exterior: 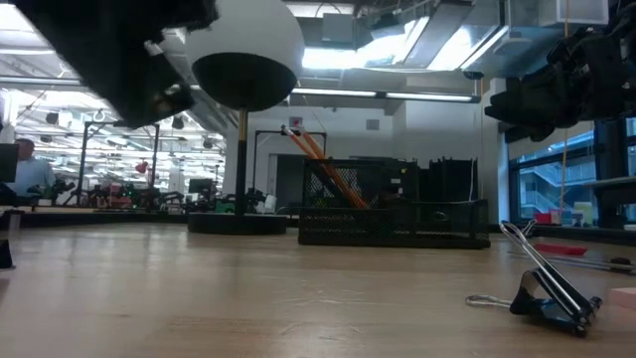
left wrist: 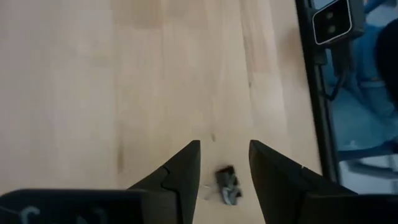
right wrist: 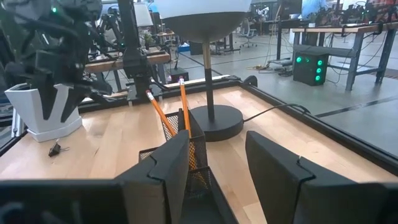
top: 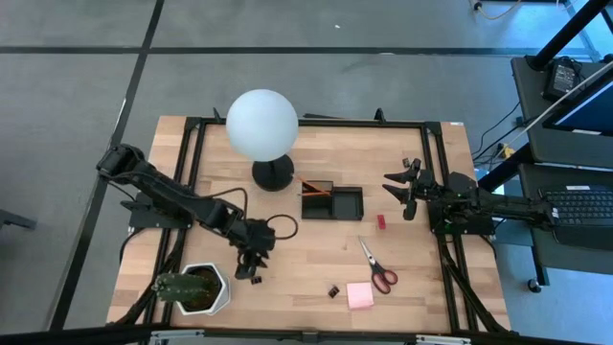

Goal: Pick and place office supplies into organizer
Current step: Put the bottom left black binder clip into the black desk organizer

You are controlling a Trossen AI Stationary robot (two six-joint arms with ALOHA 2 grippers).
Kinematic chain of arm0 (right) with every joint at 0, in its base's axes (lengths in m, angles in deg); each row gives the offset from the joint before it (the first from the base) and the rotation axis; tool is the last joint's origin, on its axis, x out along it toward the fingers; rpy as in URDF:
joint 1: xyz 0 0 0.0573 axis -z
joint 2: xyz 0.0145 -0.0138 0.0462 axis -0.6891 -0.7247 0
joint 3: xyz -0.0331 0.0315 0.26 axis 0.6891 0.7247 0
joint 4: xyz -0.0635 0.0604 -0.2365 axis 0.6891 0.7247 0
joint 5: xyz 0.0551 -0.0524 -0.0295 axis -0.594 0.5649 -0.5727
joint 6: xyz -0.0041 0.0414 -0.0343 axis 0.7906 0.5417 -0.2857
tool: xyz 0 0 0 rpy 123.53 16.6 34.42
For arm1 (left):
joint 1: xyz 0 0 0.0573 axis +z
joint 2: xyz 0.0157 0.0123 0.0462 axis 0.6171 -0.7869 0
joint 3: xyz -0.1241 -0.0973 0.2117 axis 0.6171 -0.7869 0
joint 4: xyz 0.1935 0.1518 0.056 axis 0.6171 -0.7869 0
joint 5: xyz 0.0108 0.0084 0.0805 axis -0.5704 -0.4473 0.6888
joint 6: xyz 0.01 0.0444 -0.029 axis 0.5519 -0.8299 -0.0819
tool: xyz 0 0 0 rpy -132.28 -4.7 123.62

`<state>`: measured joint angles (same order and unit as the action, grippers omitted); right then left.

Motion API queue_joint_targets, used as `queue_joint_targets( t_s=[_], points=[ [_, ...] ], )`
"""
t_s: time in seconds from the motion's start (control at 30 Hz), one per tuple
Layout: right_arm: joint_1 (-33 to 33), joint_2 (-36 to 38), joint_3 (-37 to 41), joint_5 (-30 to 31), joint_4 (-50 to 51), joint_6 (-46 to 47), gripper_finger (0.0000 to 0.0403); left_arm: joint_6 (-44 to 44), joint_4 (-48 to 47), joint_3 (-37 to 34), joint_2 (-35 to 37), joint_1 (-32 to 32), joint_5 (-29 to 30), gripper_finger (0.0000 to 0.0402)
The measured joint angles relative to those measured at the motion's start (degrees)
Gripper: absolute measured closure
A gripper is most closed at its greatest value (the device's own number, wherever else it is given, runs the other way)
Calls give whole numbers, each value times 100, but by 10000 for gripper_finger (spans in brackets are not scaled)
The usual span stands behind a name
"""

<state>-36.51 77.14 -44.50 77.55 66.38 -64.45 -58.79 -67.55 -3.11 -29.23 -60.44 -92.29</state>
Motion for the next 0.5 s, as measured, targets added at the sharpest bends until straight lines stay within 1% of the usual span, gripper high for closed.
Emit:
queue_joint_targets(
  t_s=[0.2, 0.37, 0.5],
  points=[
    [1, 0, -2, 0, 0, 17, 241, 1121, 379, -448, 0, -302, 23, 268],
    [2, 0, -2, 0, 0, 17, 241, 1579, 850, -728, 0, -434, 38, 268],
    [1, 0, -1, 0, 0, 17, 241, 1793, 803, -769, -11, -437, 190, 267]
  ],
)
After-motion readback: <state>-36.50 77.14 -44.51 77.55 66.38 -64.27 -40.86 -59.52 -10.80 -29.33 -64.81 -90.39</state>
